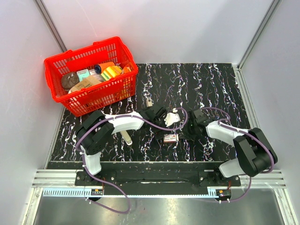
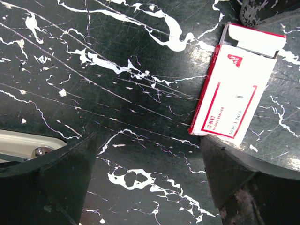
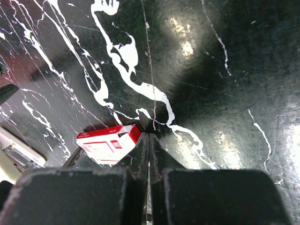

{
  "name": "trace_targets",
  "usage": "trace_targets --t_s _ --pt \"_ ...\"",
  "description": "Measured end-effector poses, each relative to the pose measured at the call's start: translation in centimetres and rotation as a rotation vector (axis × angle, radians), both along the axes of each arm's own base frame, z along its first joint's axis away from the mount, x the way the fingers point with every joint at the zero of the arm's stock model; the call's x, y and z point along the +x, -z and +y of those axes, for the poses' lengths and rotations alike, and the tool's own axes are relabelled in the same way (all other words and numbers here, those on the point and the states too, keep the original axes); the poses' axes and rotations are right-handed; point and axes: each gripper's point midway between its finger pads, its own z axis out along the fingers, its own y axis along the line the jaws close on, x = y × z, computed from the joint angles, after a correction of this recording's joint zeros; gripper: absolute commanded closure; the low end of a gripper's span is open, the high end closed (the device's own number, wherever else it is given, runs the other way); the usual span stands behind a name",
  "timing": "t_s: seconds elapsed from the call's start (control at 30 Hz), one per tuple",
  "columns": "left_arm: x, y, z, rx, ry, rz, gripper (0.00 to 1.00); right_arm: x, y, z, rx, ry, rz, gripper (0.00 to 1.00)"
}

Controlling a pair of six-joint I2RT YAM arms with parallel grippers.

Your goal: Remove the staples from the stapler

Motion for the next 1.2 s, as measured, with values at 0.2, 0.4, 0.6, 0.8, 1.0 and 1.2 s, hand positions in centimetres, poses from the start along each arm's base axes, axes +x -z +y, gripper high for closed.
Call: trace_targets --t_s 0.2,0.4,0.6,0.8,1.0,1.2 --pt "0.0 0.0 0.0 0.000 0.000 0.000 0.07 0.0 0.0 0.5 -0.053 -0.023 -0.022 1.00" --pt "-0.1 0.1 0.2 0.010 -0.001 0.006 0.07 0.2 0.0 1.6 -0.086 -0.054 -0.034 1.00" --pt "-0.1 0.1 0.7 0.027 -0.010 0.020 0.06 0.6 0.0 2.2 -0.102 -0.057 -0.043 1.00" --pt "0.1 0.1 1.0 0.034 -0.020 0.020 0.01 0.6 0.0 2.2 -0.110 -0.050 -0.047 0.90" --pt "0.8 0.0 4.2 0.065 -0.103 0.063 0.01 0.5 -0.2 2.9 -0.106 -0.074 -0.062 0.68" --pt "1.3 -4.1 8.1 0.027 -0.213 0.080 0.01 0.2 -0.6 3.0 -0.142 -0.115 -0.063 0.51"
